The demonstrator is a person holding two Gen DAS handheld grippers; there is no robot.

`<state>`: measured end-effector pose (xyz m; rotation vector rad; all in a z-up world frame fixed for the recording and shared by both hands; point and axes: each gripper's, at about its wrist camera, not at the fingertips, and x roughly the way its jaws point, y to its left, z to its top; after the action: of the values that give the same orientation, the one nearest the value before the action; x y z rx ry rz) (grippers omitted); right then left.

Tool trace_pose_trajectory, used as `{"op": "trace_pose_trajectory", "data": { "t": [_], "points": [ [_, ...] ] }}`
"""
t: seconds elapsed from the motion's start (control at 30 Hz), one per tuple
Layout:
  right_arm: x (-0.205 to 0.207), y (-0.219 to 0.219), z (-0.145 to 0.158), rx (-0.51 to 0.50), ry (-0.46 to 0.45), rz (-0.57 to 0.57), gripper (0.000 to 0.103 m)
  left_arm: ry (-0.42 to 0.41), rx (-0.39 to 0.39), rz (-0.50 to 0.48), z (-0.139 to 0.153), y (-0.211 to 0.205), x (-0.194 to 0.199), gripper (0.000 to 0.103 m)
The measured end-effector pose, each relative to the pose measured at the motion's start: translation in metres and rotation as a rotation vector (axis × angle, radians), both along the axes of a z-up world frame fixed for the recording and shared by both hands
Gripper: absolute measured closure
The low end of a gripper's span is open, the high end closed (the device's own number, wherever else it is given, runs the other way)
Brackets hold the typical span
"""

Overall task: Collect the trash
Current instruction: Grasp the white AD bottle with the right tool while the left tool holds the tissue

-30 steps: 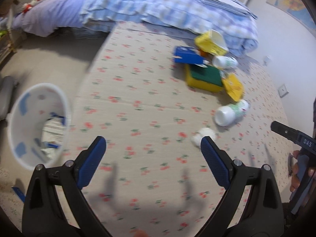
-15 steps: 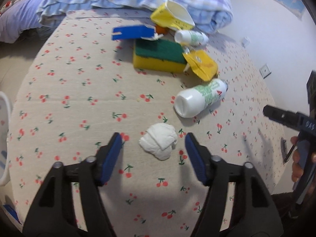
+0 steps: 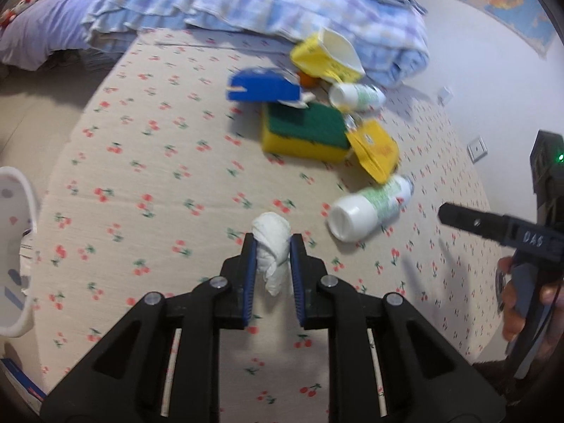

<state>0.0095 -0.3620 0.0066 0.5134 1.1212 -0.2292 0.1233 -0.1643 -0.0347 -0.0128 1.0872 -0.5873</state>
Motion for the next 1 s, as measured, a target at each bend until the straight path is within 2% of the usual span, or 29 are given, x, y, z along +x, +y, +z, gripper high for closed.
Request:
{"op": "trace_pose_trajectory", "data": {
  "t": [0.13,0.3,0.47,0.63,0.8,0.87,1.0],
  "points": [
    [0.021,0.013,-0.005,0.049,0.006,0.007,0.009,-0.003,-0.007,0.040,0.005,0.016,0.009,0.083],
    [0.042,0.021,-0.020,0.165,0.014,-0.047,0.009,-0.002,-0.003,0.062,0.007,0.031,0.017,0.083],
    [0.057,0.031,-0.032,0.168,0.035,-0.078,0.010,-0.005,0.006,0.078,0.009,0.045,0.023,0.083],
    [0.064,0.038,-0.039,0.142,0.061,-0.086,0.018,-0.009,0.003,0.090,0.012,0.058,0.026,0.083],
    [0.062,0.039,-0.038,0.095,0.071,-0.073,0.033,-0.012,0.005,0.093,0.014,0.066,0.024,0.083],
    [0.059,0.037,-0.038,0.097,0.072,-0.068,0.035,-0.014,0.006,0.092,0.014,0.069,0.022,0.083],
    [0.049,0.034,-0.038,0.098,0.084,-0.048,0.050,-0.022,0.014,0.094,0.015,0.074,0.019,0.083]
  ]
}}
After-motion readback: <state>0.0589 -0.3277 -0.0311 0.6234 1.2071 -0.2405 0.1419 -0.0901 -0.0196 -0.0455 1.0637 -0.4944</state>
